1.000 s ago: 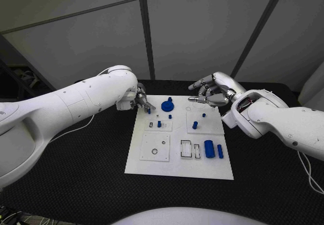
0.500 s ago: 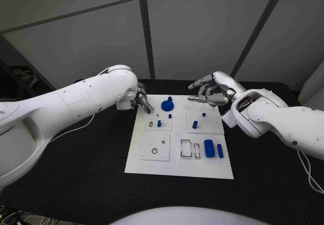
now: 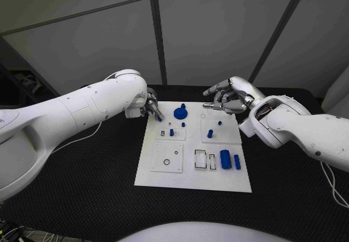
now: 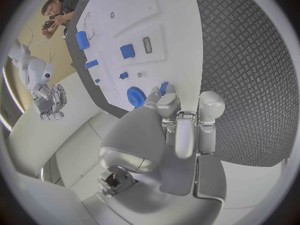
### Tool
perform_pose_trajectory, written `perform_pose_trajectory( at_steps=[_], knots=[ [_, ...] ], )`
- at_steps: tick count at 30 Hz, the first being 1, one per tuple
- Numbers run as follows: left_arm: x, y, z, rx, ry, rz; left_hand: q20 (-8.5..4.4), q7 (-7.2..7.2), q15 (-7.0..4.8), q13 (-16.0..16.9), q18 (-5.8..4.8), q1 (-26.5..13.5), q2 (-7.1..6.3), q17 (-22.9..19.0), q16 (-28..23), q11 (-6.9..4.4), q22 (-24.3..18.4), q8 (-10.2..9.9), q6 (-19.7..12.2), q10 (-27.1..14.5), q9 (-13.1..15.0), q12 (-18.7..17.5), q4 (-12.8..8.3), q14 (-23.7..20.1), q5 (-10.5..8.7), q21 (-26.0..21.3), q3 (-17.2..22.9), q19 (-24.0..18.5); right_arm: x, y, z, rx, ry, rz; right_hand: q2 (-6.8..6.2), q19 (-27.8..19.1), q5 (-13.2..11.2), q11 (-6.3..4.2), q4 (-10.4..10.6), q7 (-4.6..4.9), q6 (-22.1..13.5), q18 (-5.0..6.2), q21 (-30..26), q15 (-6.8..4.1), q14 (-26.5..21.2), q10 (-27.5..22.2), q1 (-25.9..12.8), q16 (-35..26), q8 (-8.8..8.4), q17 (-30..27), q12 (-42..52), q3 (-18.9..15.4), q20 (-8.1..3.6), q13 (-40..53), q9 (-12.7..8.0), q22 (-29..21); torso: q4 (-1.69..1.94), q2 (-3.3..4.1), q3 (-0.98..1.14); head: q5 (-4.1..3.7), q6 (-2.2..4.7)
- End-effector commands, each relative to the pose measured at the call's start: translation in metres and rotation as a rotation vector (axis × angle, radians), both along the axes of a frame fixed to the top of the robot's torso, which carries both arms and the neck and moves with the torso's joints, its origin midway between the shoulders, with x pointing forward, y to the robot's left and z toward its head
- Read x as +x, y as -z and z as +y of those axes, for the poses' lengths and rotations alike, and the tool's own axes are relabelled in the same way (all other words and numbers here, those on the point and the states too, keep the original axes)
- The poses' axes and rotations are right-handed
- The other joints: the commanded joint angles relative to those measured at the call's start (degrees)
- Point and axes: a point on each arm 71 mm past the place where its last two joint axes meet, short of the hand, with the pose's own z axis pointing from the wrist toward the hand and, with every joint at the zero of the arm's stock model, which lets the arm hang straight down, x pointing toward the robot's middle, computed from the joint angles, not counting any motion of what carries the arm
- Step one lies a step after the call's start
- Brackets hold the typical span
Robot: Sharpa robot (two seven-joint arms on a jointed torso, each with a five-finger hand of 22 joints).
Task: Assemble the parts on the task board
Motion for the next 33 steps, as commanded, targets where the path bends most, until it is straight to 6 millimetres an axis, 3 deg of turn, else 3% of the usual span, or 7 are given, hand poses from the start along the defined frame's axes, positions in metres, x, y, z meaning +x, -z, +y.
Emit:
perform_pose_trajectory(
  at_steps=[1,5,8,13,14,18,33],
  knots=[
    [-0.002,-0.002,0.001,-0.060,-0.020,-0.011,-0.17,0.01,-0.12,-0.2,0.50,0.3,1.77,9.3,0.1,-0.24,0.2,0.5,-0.6,0.1,3.7,-0.3,-6.4,4.3,-0.63,-0.3,7.2,-0.1,0.000,-0.001,0.000,0.000,-0.007,-0.004,0.26,0.3,0.2,0.14,0.2,-0.03,0.3,0.46,-0.3,-0.02,0.5,-0.3,-0.3,-0.2,-0.21,0.1,0.4,0.2,-0.13,-0.1,-0.1,0.0,0.05,-0.06,0.01,-0.04,0.07],
    [-0.006,-0.005,0.004,-0.077,-0.026,-0.022,-0.18,0.22,-0.20,-0.3,0.46,-1.9,1.17,9.4,0.1,-0.37,0.7,1.0,-0.7,0.3,5.0,-0.2,-8.3,4.4,0.40,-0.1,10.0,0.2,0.000,-0.001,-0.001,0.000,-0.005,-0.003,0.26,0.3,0.2,0.14,0.2,-0.03,0.3,0.46,-0.3,-0.02,0.5,-0.3,-0.3,-0.2,-0.21,0.1,0.4,0.2,-0.13,-0.1,-0.1,0.0,0.12,-0.09,0.01,0.04,0.11],
    [-0.011,-0.009,0.006,-0.091,-0.035,-0.046,-0.22,-0.02,-0.33,-0.3,0.31,-4.1,-0.05,9.9,0.5,-0.31,1.4,1.3,-0.4,0.6,5.8,0.3,-9.7,4.6,5.49,0.3,12.6,0.8,0.000,-0.001,-0.002,-0.001,-0.003,-0.002,0.26,0.3,0.2,0.14,0.2,-0.03,0.3,0.46,-0.3,-0.02,0.5,-0.3,-0.3,-0.2,-0.21,0.1,0.4,0.2,-0.13,-0.1,-0.1,0.0,0.18,-0.15,-0.01,0.08,0.13],
    [-0.021,-0.014,0.005,-0.116,-0.037,-0.086,-0.43,-0.19,-0.52,-0.5,0.10,-9.5,-2.50,10.5,0.9,-0.61,2.8,1.6,0.2,1.3,7.1,0.7,-12.1,4.9,8.45,1.0,19.7,1.8,0.000,-0.001,-0.003,-0.003,-0.001,-0.002,0.36,0.4,0.3,0.13,0.2,-0.04,0.3,0.43,-0.2,-0.04,0.6,-0.3,-0.2,-0.2,-0.20,0.3,0.4,0.3,-0.14,-0.1,-0.1,0.0,0.37,-0.26,0.01,0.22,0.13],
    [-0.023,-0.016,0.005,-0.123,-0.038,-0.093,-0.48,-0.17,-0.57,-0.6,0.05,-11.8,-3.20,10.5,0.9,-0.88,3.0,1.7,0.5,1.5,7.6,0.7,-12.9,4.9,9.06,1.0,23.3,2.0,0.000,-0.001,-0.003,-0.003,0.000,-0.002,0.36,0.4,0.3,0.13,0.2,-0.04,0.3,0.43,-0.2,-0.04,0.6,-0.3,-0.2,-0.2,-0.20,0.3,0.4,0.3,-0.14,-0.1,-0.1,0.0,0.39,-0.28,0.00,0.20,0.13],
    [-0.032,-0.018,0.005,-0.149,-0.041,-0.118,-0.56,-0.37,-0.66,-0.6,0.00,-13.7,-4.42,10.7,1.1,-0.64,3.5,1.7,0.6,1.7,8.2,1.0,-13.5,4.9,9.14,1.2,26.1,2.2,0.000,-0.001,-0.004,-0.003,0.001,-0.002,0.36,0.4,0.3,0.13,0.2,-0.04,0.3,0.43,-0.2,-0.04,0.6,-0.3,-0.2,-0.2,-0.20,0.3,0.4,0.3,-0.14,-0.1,-0.1,0.0,0.36,-0.26,0.02,0.39,0.14],
    [-0.068,-0.005,0.003,-0.166,0.001,-0.157,-0.61,-0.45,-0.75,-0.5,-0.13,-15.0,-5.14,11.0,1.3,-0.77,4.1,1.8,0.9,1.9,8.7,1.4,-13.8,5.0,9.23,1.5,28.3,2.7,0.001,-0.001,-0.005,-0.006,0.004,0.000,0.36,0.4,0.3,0.13,0.2,-0.04,0.3,0.43,-0.2,-0.04,0.6,-0.3,-0.2,-0.2,-0.20,0.3,0.4,0.3,-0.14,-0.1,-0.1,0.0,0.26,-0.19,0.00,0.73,0.17]
  ],
)
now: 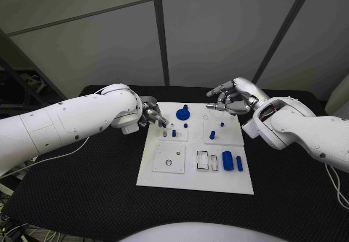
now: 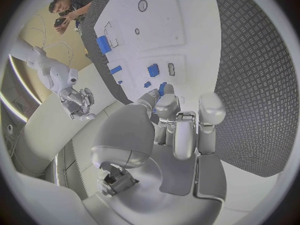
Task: Assemble the parts on the task board
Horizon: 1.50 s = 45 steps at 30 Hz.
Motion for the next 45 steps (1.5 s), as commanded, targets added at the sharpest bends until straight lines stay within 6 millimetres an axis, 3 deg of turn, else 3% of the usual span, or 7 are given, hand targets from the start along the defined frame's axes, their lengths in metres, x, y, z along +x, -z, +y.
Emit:
perform_pose_trajectory(
  at_steps=[1,16,33,45],
  knots=[
    [-0.003,0.000,-0.001,0.005,-0.008,-0.050,0.10,0.06,-0.37,0.0,-0.13,-0.3,0.16,11.0,0.2,-0.10,0.1,0.3,0.4,1.0,0.1,0.3,-9.5,5.0,0.39,0.4,9.8,0.3,0.000,-0.001,0.000,-0.001,-0.006,-0.002,0.36,0.4,0.3,0.13,0.1,-0.04,0.3,0.43,-0.2,0.18,0.4,-0.3,-0.2,-0.2,-0.20,0.1,0.4,0.2,-0.14,-0.1,-0.1,0.0,-0.09,0.03,-0.02,0.07,-0.07],
    [-0.012,0.015,-0.004,0.033,0.037,-0.039,0.04,0.01,-0.44,-0.1,-0.10,-0.7,-0.62,11.1,0.2,-0.14,0.0,0.3,0.6,1.1,0.3,0.1,-10.0,5.0,0.38,0.3,11.0,0.2,0.000,-0.001,0.001,-0.001,-0.008,-0.001,0.33,0.5,0.3,0.13,0.1,-0.04,0.3,0.42,-0.2,0.17,0.4,-0.3,-0.2,-0.2,-0.19,0.1,0.4,0.2,-0.15,-0.1,-0.1,0.1,-0.14,0.08,-0.04,0.05,-0.21],
    [-0.015,0.021,-0.004,0.067,0.084,0.022,0.07,0.01,-0.32,-0.3,0.00,-0.9,-1.79,11.4,0.5,-0.18,-0.4,0.2,0.8,1.2,0.3,-0.2,-10.9,5.1,-0.06,-0.2,12.3,-0.2,0.000,-0.001,0.001,-0.001,-0.009,-0.001,0.33,0.5,0.3,0.13,0.1,-0.04,0.3,0.42,-0.2,0.17,0.4,-0.3,-0.2,-0.2,-0.19,0.1,0.4,0.2,-0.15,-0.1,-0.1,0.1,-0.13,0.07,-0.01,-0.11,-0.36],
    [-0.012,0.022,-0.003,0.077,0.073,0.029,0.10,0.02,-0.28,-0.4,0.01,-0.9,-1.92,11.3,0.4,-0.17,-0.5,0.2,0.9,1.2,0.2,-0.3,-11.0,5.0,-0.30,-0.3,12.6,-0.3,0.000,-0.001,0.001,-0.001,-0.010,0.000,0.33,0.5,0.3,0.13,0.1,-0.04,0.3,0.42,-0.2,0.17,0.4,-0.3,-0.2,-0.2,-0.19,0.1,0.4,0.2,-0.15,-0.1,-0.1,0.1,-0.16,0.10,-0.01,-0.28,-0.52]
  ],
)
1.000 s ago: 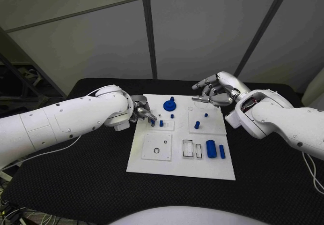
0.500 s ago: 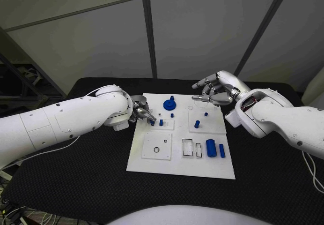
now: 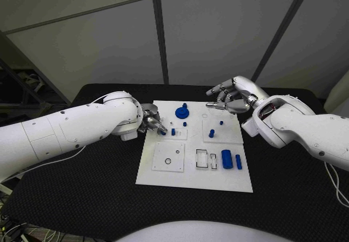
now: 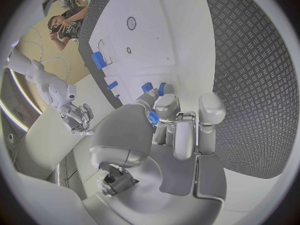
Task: Assemble the parts on the task board
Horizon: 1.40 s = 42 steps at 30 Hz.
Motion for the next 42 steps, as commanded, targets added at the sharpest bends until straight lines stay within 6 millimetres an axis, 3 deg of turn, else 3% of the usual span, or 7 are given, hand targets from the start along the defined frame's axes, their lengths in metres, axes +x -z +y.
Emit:
perform_pose_trajectory(
  at_steps=[1,32,34,36,38,41,42],
  knots=[
    [0.000,0.002,0.000,0.016,0.007,0.011,0.10,0.12,-0.28,-0.1,0.01,0.5,0.14,11.3,-0.1,-0.31,-0.1,0.0,0.4,1.2,0.0,-0.3,-9.3,5.2,-0.43,-0.3,9.6,-0.3,0.000,-0.001,0.001,0.001,-0.009,-0.003,0.32,0.3,0.3,0.13,0.1,-0.04,0.3,0.42,-0.2,-0.04,0.2,-0.3,-0.2,-0.2,-0.19,0.1,0.2,0.2,0.06,-0.1,-0.1,0.1,-0.02,0.02,0.00,-0.13,-0.08],
    [0.005,0.012,-0.005,0.059,0.000,0.050,0.13,0.15,-0.30,-0.2,-0.01,-0.6,-0.06,11.1,-0.2,-0.20,0.2,-0.2,0.5,1.3,0.0,-0.4,-8.7,5.2,-0.93,-0.2,10.0,-0.2,0.000,-0.001,0.001,-0.001,-0.011,0.000,0.32,0.3,0.4,0.13,0.1,-0.04,0.3,0.45,-0.4,-0.04,0.3,-0.3,-0.2,-0.4,-0.19,0.0,0.2,0.2,0.05,-0.1,-0.1,-0.1,0.05,-0.04,0.01,-0.23,-0.81],
    [0.005,0.012,-0.004,0.061,-0.005,0.050,0.14,-0.24,-0.40,-0.3,0.00,-2.4,-1.40,10.9,-0.3,-0.33,0.2,-0.3,0.6,1.4,-0.1,-0.5,-7.5,5.1,-3.56,-0.3,9.1,-0.2,0.000,-0.001,0.001,0.000,-0.011,-0.001,0.31,0.2,0.4,0.14,0.1,-0.04,0.3,0.47,-0.5,-0.04,0.3,-0.4,-0.2,-0.5,-0.20,0.0,0.3,0.2,0.05,-0.1,-0.1,-0.2,0.03,-0.04,0.01,-0.25,-0.76],
    [0.005,0.012,-0.002,0.060,-0.011,0.046,0.04,-0.60,-0.56,-0.4,0.01,-4.3,-2.86,10.8,-0.4,-0.58,0.3,-0.4,0.9,1.4,-0.2,-0.7,-5.9,5.1,-4.50,-0.4,8.0,-0.2,0.000,-0.001,0.000,0.000,-0.010,-0.001,0.29,0.3,0.3,0.16,0.3,-0.02,0.3,0.47,-0.6,-0.02,0.3,-0.4,-0.5,-0.6,-0.21,0.0,0.3,0.1,0.05,-0.2,-0.1,-0.2,0.04,-0.04,-0.01,-0.26,-0.69],
    [0.006,0.011,-0.001,0.057,-0.019,0.039,-0.12,-1.05,-0.83,-0.3,-0.02,-6.1,-4.20,10.7,-0.5,-0.90,0.3,-0.4,1.6,1.5,-0.3,-0.6,-3.6,5.1,-9.88,-0.5,6.5,-0.1,0.000,-0.001,0.000,0.001,-0.010,-0.001,0.27,0.3,0.3,0.18,0.4,0.00,0.3,0.46,-0.7,0.00,0.3,-0.4,-0.8,-0.7,-0.22,0.0,0.3,0.1,0.06,-0.2,-0.1,-0.2,0.08,-0.03,-0.03,-0.26,-0.65],
    [0.006,0.011,0.000,0.053,-0.028,0.031,-0.33,-0.97,-0.92,0.0,-0.06,-8.2,-5.57,10.7,-0.5,-0.97,0.5,-0.4,2.2,1.6,-0.4,-0.1,0.1,5.1,-12.91,-0.4,4.6,0.1,0.000,-0.001,0.000,0.002,-0.009,-0.002,0.25,0.3,0.3,0.20,0.5,0.01,0.3,0.46,-0.8,0.00,0.3,-0.4,-1.0,-0.7,-0.23,0.0,0.4,0.0,0.07,-0.2,-0.1,-0.3,0.08,-0.03,-0.02,-0.27,-0.59],
    [0.006,0.011,0.001,0.049,-0.033,0.029,-0.37,-0.92,-0.93,0.2,-0.13,-9.3,-6.37,11.0,-0.3,-0.91,0.8,-0.3,2.5,1.7,-0.4,0.4,1.5,5.2,-15.04,-0.2,3.6,0.3,0.000,-0.001,0.000,0.002,-0.009,-0.002,0.25,0.3,0.3,0.20,0.5,0.01,0.3,0.47,-0.8,0.01,0.3,-0.4,-1.0,-0.7,-0.23,0.0,0.4,0.0,0.07,-0.2,-0.1,-0.3,0.08,-0.03,-0.02,-0.27,-0.59]
  ],
)
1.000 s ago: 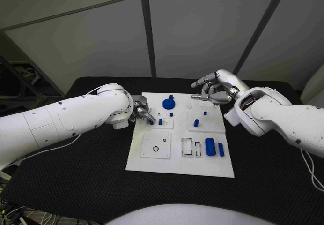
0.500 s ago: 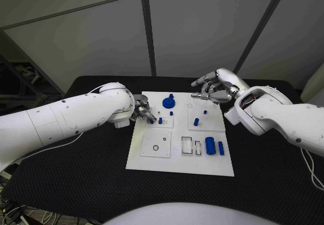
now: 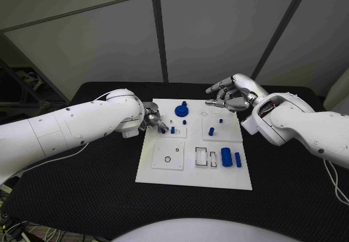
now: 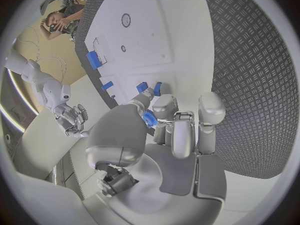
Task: Assemble the parts on the task board
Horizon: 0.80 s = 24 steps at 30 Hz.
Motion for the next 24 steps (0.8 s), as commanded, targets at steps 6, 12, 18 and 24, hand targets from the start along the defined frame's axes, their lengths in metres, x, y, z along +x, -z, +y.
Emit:
perform_pose_trajectory(
  at_steps=[6,12,18,24],
  knots=[
    [0.000,0.003,0.008,-0.002,-0.048,-0.010,-0.57,0.07,-0.17,1.0,-0.33,-1.9,-5.05,11.3,0.2,-0.08,0.9,0.1,1.2,2.2,0.6,1.8,11.3,5.2,-4.54,0.3,-7.4,0.8,0.000,-0.001,0.000,0.005,-0.005,-0.006,-0.18,0.4,0.3,0.21,0.3,0.01,0.2,0.47,-0.4,0.02,0.4,-0.4,-0.9,-0.4,-0.24,0.1,0.5,-0.1,0.07,-0.1,-0.1,-0.1,-0.06,0.03,0.03,-0.02,0.23],
    [0.002,0.001,0.009,-0.037,-0.071,-0.023,-0.69,0.16,-0.10,1.1,-0.28,0.0,-5.16,11.1,0.1,0.06,1.0,0.0,1.1,2.1,1.0,1.7,14.6,5.2,-4.55,0.2,-10.9,0.9,0.000,-0.002,-0.001,0.002,-0.004,-0.012,-0.21,0.4,0.3,0.22,0.4,0.02,0.2,0.48,-0.5,0.02,0.4,-0.4,-1.1,-0.4,-0.24,0.1,0.5,-0.2,0.07,-0.1,-0.1,-0.1,-0.05,0.01,0.03,-0.13,0.34],
    [0.005,-0.005,0.010,-0.077,-0.084,-0.047,-0.72,0.25,-0.07,1.0,-0.13,3.6,-4.55,10.6,-0.3,0.11,0.7,-0.1,0.9,1.9,1.6,1.1,18.6,5.0,-4.51,-0.4,-14.5,0.6,0.000,-0.001,-0.001,0.012,-0.001,-0.002,-0.20,0.4,0.3,0.22,0.4,0.02,0.2,0.47,-0.5,0.03,0.4,-0.4,-1.1,-0.4,-0.24,0.1,0.5,-0.2,0.08,-0.1,-0.1,-0.1,-0.03,0.05,0.04,-0.18,0.42],
    [0.007,-0.016,0.009,-0.174,-0.098,-0.077,-0.15,1.03,0.82,-3.8,1.07,4.7,-4.18,5.8,-4.0,0.62,-5.1,-1.8,-1.2,-1.5,0.7,-12.0,18.9,3.5,-4.56,-5.7,-16.4,-3.8,0.001,-0.001,-0.002,0.017,0.004,0.002,-0.20,0.4,0.4,0.21,0.4,0.03,0.2,0.47,-0.4,0.03,0.4,-0.4,-1.2,-0.4,-0.24,0.1,0.5,-0.2,0.08,-0.1,-0.1,-0.1,-0.01,0.04,0.03,-0.28,0.58]
  ],
)
